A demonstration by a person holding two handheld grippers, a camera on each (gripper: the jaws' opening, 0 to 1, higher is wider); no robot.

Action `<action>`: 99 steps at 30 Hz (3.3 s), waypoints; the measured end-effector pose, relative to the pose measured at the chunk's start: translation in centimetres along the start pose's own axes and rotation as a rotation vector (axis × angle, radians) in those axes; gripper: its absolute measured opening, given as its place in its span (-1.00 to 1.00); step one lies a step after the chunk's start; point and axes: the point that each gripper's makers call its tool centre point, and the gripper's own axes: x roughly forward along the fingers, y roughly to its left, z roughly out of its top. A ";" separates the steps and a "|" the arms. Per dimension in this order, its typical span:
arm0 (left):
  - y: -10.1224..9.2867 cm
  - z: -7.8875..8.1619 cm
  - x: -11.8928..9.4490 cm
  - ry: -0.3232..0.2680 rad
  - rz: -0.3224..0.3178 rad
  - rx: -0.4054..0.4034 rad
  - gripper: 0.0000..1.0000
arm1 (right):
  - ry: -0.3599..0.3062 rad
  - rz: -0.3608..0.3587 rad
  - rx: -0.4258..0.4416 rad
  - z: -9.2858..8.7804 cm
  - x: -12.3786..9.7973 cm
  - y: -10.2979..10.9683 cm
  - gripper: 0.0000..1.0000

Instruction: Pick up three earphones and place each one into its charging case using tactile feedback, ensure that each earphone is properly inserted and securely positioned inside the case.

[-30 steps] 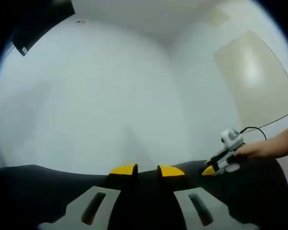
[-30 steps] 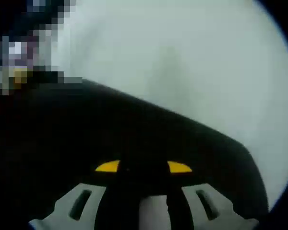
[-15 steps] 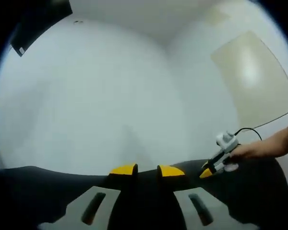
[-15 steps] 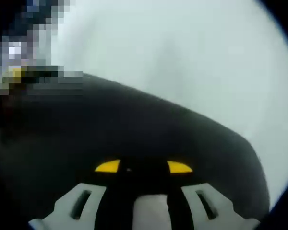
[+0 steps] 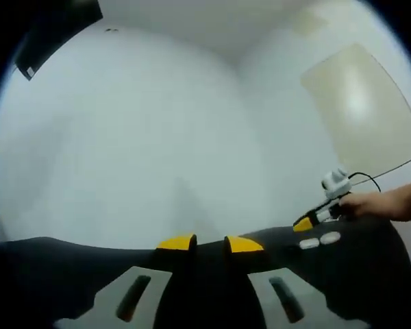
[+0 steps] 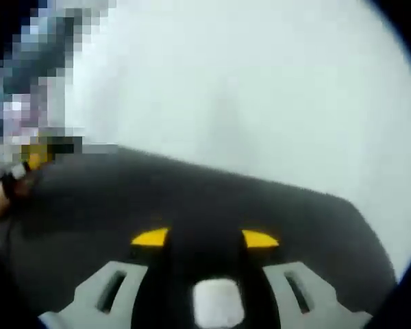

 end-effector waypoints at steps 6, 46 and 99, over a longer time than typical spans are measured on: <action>-0.1 -0.5 0.1 0.021 0.003 0.031 -0.71 | -0.100 0.136 0.084 -0.1 -2.2 5.0 -0.18; 0.7 -2.4 -4.2 0.192 0.135 0.191 -0.54 | -0.042 0.160 -0.143 -6.0 -0.4 9.4 -0.30; -1.2 -0.9 -4.5 0.065 -0.032 0.155 -0.46 | -0.172 0.226 0.084 -3.8 -2.1 8.7 -0.30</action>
